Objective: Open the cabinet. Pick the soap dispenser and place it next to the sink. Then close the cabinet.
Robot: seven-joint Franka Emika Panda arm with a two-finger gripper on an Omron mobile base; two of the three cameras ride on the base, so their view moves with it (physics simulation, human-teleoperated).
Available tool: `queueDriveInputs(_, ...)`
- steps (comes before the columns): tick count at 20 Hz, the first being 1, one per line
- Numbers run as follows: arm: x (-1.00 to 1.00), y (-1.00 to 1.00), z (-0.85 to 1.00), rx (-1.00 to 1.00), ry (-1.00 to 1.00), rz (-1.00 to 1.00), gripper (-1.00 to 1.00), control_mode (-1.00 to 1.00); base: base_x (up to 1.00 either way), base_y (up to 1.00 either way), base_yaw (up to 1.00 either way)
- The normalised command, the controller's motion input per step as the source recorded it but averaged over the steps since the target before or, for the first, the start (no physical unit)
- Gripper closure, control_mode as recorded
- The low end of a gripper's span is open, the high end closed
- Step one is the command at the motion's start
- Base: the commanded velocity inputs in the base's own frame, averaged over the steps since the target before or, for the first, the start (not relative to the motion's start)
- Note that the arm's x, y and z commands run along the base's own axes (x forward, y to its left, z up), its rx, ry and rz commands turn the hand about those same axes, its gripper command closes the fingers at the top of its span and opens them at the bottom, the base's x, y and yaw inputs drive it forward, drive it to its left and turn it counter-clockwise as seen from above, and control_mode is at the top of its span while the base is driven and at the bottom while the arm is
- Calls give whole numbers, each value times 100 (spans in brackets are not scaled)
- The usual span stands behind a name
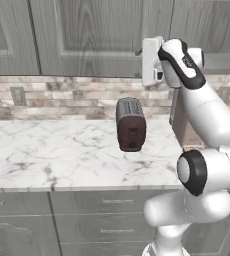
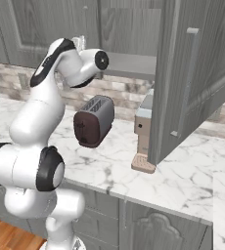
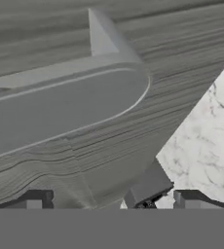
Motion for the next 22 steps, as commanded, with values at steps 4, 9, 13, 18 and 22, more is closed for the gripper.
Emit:
queueDriveInputs(4,46,0,-1,0,0,22,-100,-100,0,0,0)
queueDriveInputs(9,44,9,0,-2,0,8,-100,-100,0,0,0)
queueDriveInputs(13,44,16,0,-7,3,0,-100,-100,0,0,0)
queueDriveInputs(18,41,15,0,-10,3,0,-100,-100,0,0,0)
queueDriveInputs(22,45,18,0,-9,5,-3,-100,-100,0,0,0)
